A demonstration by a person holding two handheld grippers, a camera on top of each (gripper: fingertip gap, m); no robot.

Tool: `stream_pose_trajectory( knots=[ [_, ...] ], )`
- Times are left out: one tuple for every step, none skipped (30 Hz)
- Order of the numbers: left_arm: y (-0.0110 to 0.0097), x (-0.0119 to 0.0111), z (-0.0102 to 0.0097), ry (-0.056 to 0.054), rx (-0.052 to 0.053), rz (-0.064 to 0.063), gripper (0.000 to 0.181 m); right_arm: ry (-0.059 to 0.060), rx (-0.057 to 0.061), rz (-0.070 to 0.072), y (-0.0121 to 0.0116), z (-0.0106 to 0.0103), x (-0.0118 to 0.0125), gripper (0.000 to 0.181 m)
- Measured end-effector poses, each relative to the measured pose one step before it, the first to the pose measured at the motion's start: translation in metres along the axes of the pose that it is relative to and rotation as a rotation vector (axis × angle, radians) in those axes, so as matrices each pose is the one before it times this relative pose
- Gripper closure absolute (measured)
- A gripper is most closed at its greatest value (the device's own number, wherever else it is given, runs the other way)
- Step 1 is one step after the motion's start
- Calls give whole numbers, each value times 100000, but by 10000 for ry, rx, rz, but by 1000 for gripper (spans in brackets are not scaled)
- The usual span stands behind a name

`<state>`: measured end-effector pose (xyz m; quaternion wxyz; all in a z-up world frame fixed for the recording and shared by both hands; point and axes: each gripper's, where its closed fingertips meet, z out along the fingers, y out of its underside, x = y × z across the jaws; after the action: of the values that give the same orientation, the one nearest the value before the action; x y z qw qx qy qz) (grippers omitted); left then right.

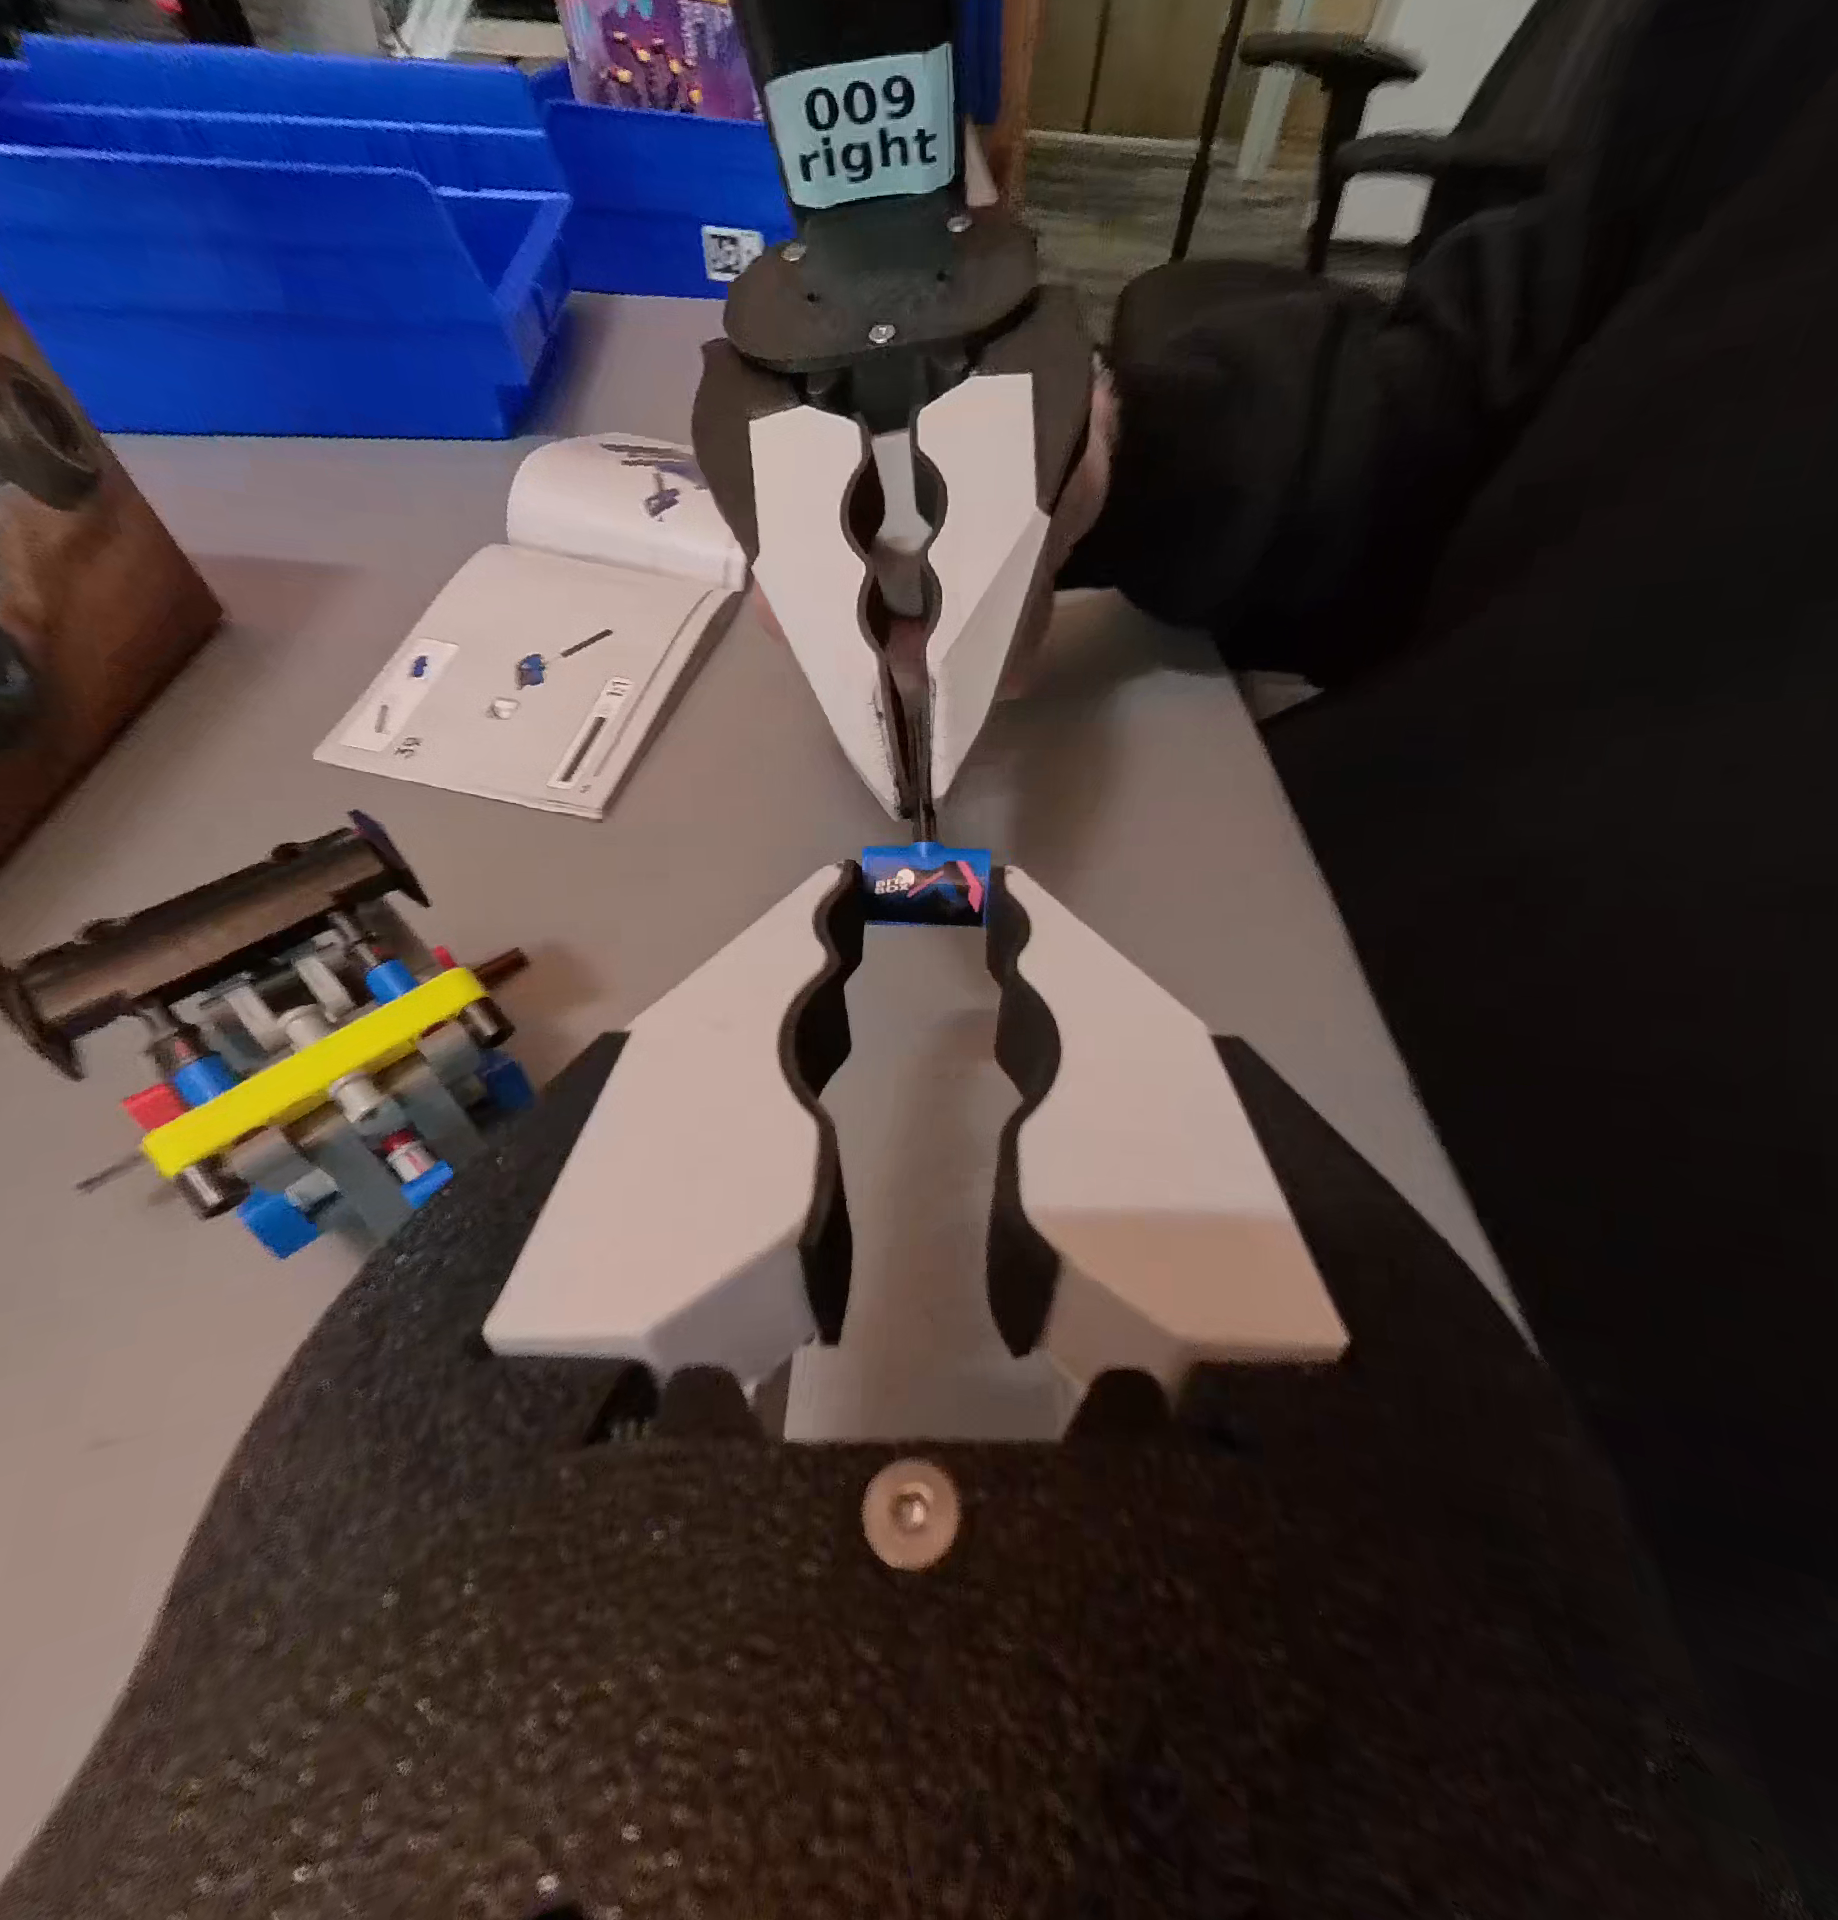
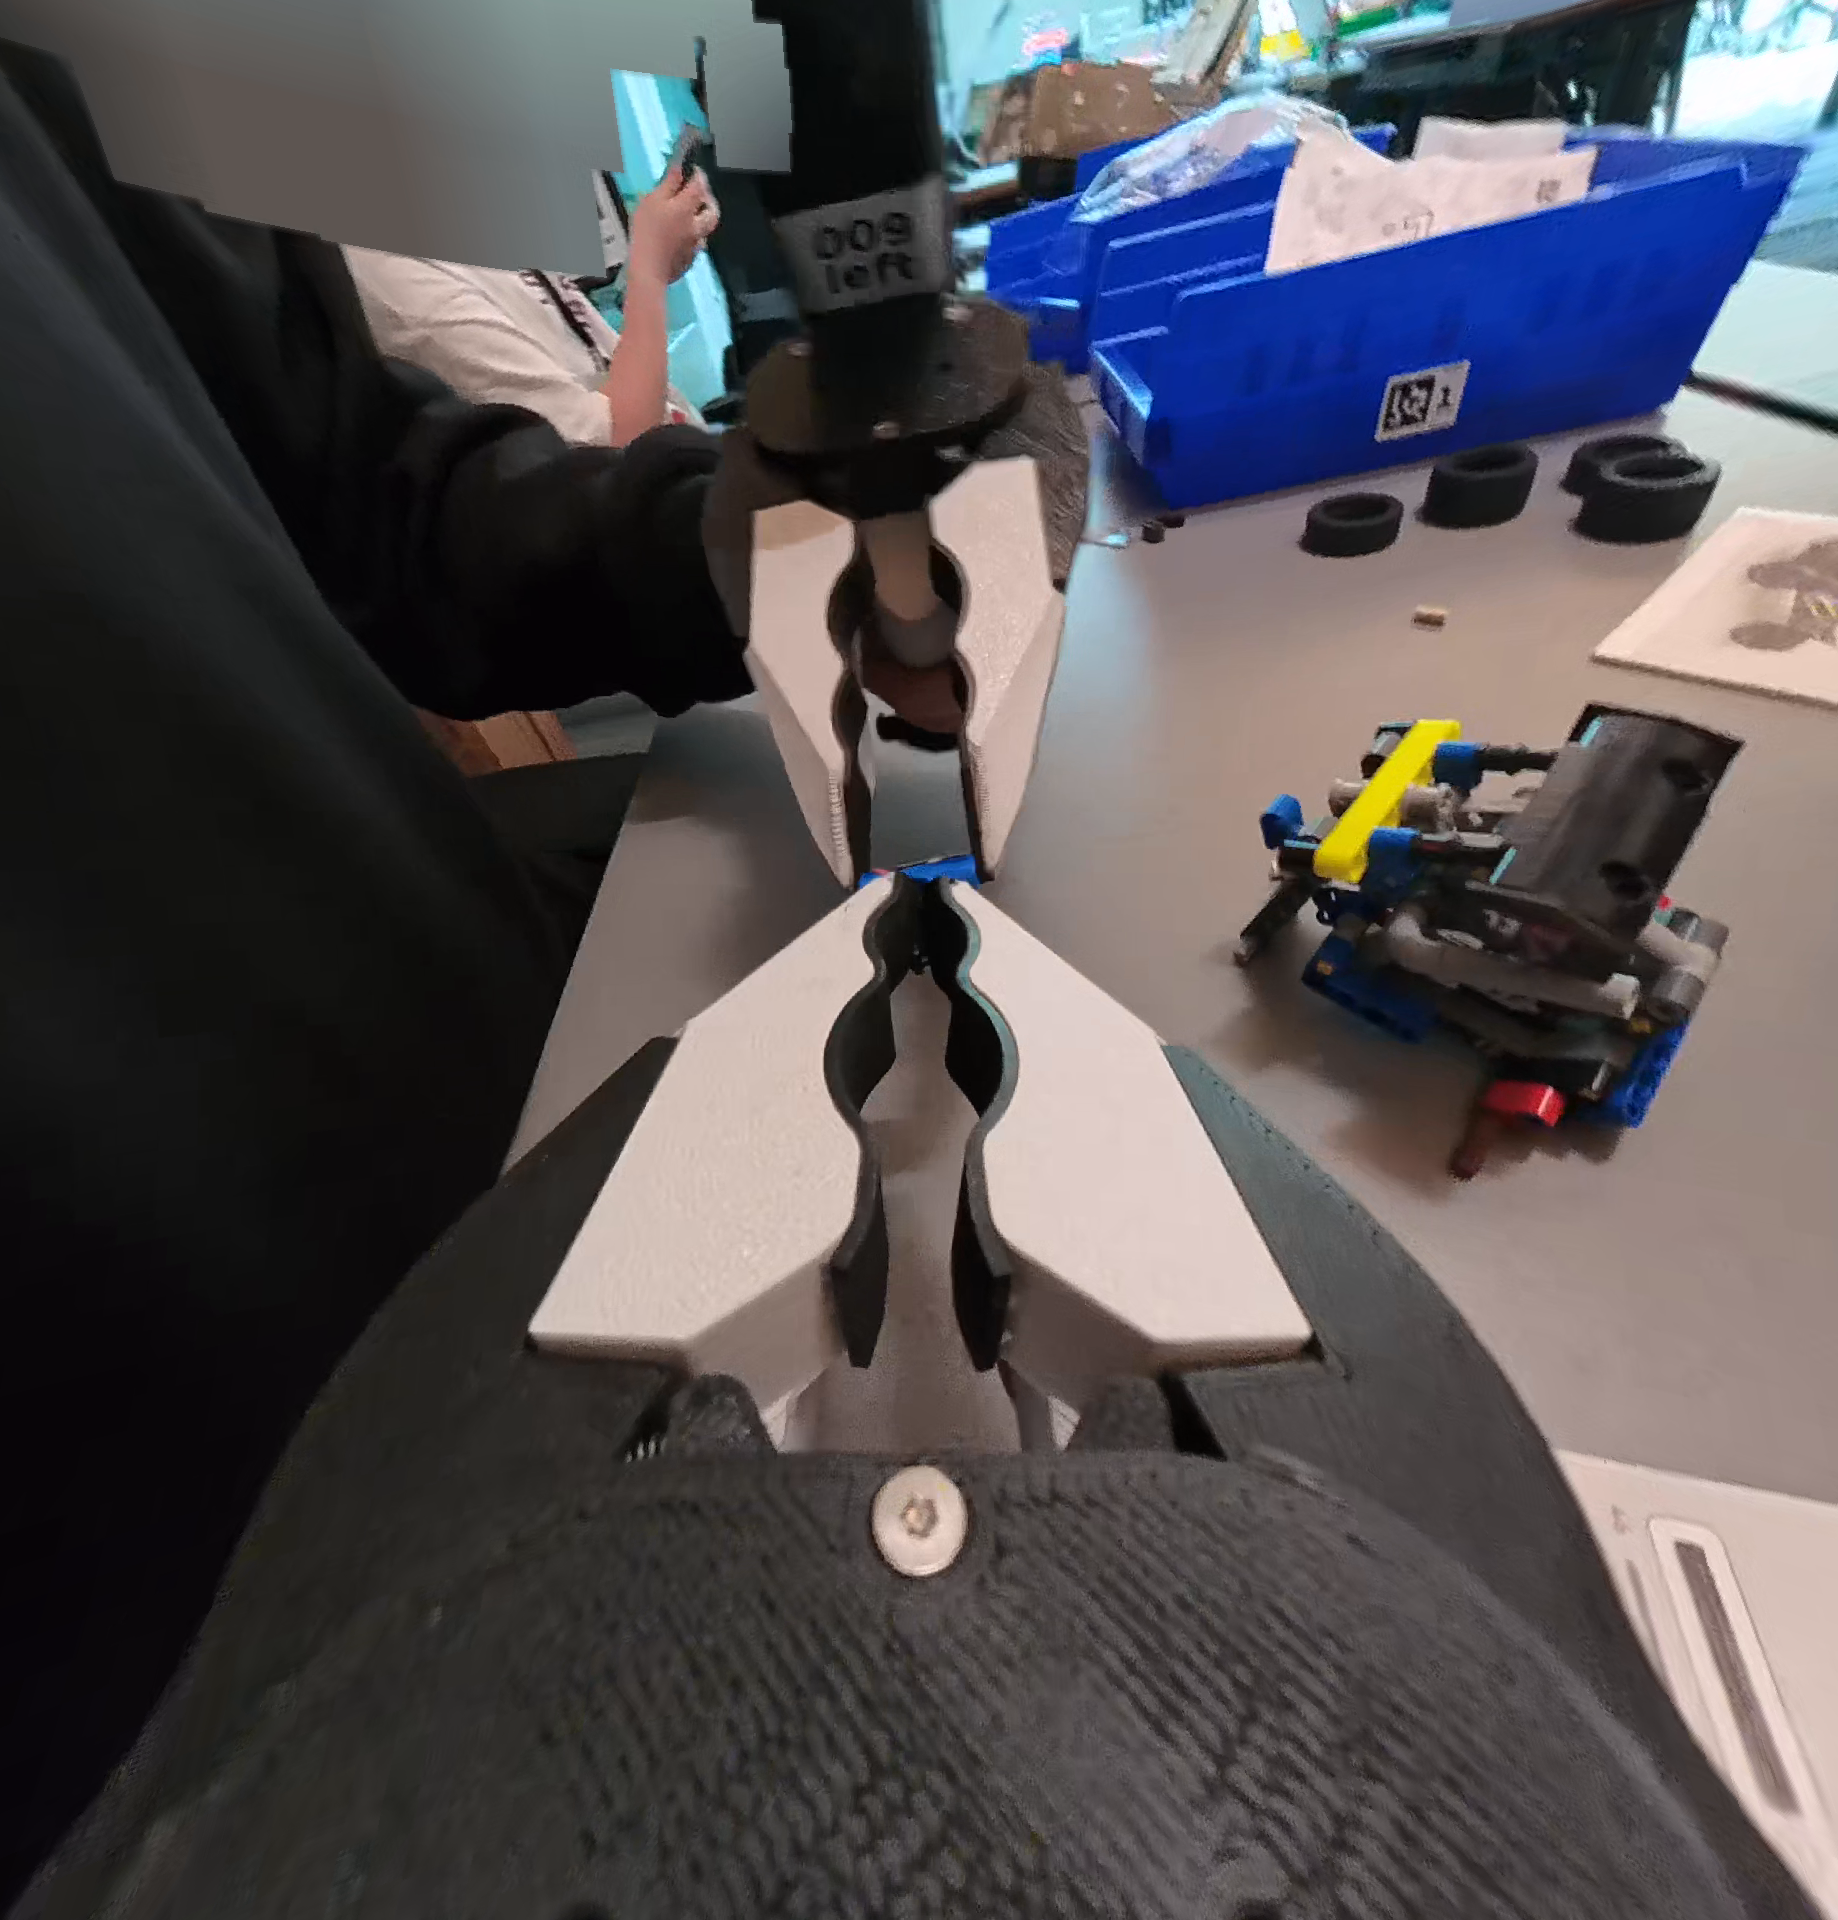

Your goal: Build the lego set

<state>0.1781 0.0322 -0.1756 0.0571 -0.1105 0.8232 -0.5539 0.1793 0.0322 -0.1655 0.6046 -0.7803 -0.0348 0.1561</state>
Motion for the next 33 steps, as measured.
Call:
stream_pose_trajectory(
  knots=[
    [178,-292,79,-413,-243,493,161,144,-66,262,113,16,248,179],
    [77,-314,38,-439,-233,505,161,217,59,247,-40,-18,333,179],
    [-35,-286,0,-392,-132,429,161,78,152,396,-164,-77,176,179],
    [-147,-184,-20,-280,5,301,161,-1,205,273,-233,-113,68,179],
    [-190,-135,-46,-202,108,169,160,30,237,50,-261,-93,18,179],
    [-121,-55,-43,-109,128,68,160,1,125,5,-89,-11,-44,179],
    [-45,-47,-37,-80,120,17,160,63,91,-19,-81,15,19,179],
    [-5,-77,-40,-120,114,31,160,98,82,-101,-91,38,41,179],
    [77,-14,-18,-98,48,59,160,45,-10,-72,12,77,-28,180],
    [87,11,-7,-86,-14,91,160,26,-8,-82,-21,73,-57,180],
    [53,8,-23,-103,-23,130,160,34,-21,-70,-19,35,-22,180],
    [72,8,-9,-82,-62,132,160,-32,-70,-43,70,36,-77,181],
    [246,-67,-18,-98,-183,120,160,48,16,-57,-52,-40,58,181],
    [354,-196,-52,-142,-227,146,160,155,115,2,-179,-139,263,181],
    [202,-119,-75,-54,-98,86,160,-24,135,61,-194,-152,56,181],
    [5,-90,-93,0,33,-80,160,-48,105,76,-112,-117,42,181],
    [-121,-139,-94,-40,101,-118,160,173,93,21,-68,-107,349,181],
    [-79,-82,-55,-8,68,-56,160,148,70,-38,-47,-124,281,181],
    [6,-58,-18,-12,5,-5,160,-51,76,-36,-69,-106,-29,181],
    [0,-33,0,-9,0,28,160,-126,2,47,-4,-58,-146,181],
    [-34,75,20,50,12,-2,160,28,-43,6,76,-20,51,181],
    [-21,59,32,41,10,-17,160,18,-58,-109,88,-26,-9,181],
    [7,49,46,19,6,19,160,-103,-30,-172,-24,-59,-222,181],
    [18,62,21,36,2,1,160,-72,-91,-185,1,-73,-208,180],
    [17,7,4,16,3,-22,160,-6,-83,-294,-48,-96,-152,178],
    [42,-22,-23,4,-17,-14,160,50,-71,-385,-87,-107,-103,175],
    [28,-3,-18,17,-17,-14,160,140,-118,-328,-6,-101,65,172],
    [-21,-35,-32,-9,11,-15,160,74,-202,-259,121,-55,33,170],
    [-16,3,-29,19,3,-8,160,114,-244,-229,242,-2,121,167],
    [17,57,14,57,-23,-13,160,226,-232,-233,277,42,289,165],
    [-19,46,18,29,-3,4,160,88,-245,-268,353,105,68,162],
    [-30,88,49,54,1,12,160,-90,-184,-219,258,149,-208,163],
    [2,87,54,55,-27,0,160,-49,-169,-158,220,187,-168,167]
  ],
)
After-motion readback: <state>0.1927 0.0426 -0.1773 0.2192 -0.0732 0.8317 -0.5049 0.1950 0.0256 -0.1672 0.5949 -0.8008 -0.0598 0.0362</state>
